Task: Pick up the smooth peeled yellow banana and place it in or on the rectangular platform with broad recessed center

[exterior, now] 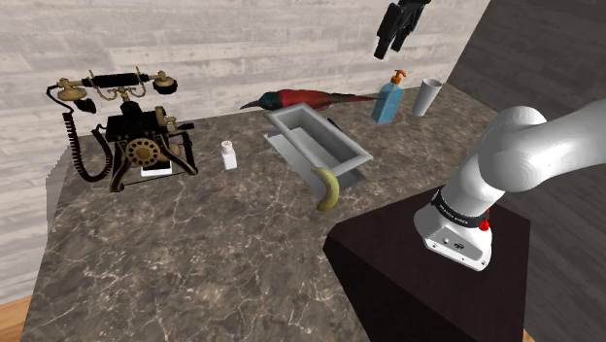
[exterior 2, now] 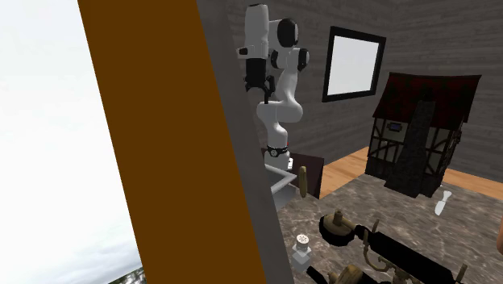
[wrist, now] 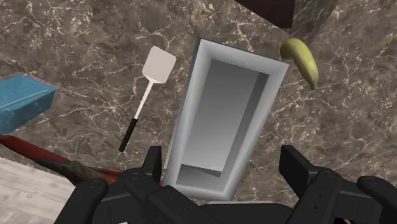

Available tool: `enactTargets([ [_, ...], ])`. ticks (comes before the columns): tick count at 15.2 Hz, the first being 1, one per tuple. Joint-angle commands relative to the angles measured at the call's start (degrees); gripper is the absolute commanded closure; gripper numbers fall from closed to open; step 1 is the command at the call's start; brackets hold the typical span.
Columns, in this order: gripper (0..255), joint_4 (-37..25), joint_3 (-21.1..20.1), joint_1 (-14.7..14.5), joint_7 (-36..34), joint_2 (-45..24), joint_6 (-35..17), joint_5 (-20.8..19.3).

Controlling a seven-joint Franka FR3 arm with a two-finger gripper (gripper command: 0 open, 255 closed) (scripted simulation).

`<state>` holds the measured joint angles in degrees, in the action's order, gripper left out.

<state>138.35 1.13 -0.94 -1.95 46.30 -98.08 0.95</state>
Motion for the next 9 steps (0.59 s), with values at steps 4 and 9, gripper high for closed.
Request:
enactTargets([
  [4, 0, 6.22, -2.12, -1.56, -1.15, 2.67, -4.83, 1.64],
  [9, 0, 15.58, -6.12, -4.86, -3.23, 5.75, -13.34, 4.83],
])
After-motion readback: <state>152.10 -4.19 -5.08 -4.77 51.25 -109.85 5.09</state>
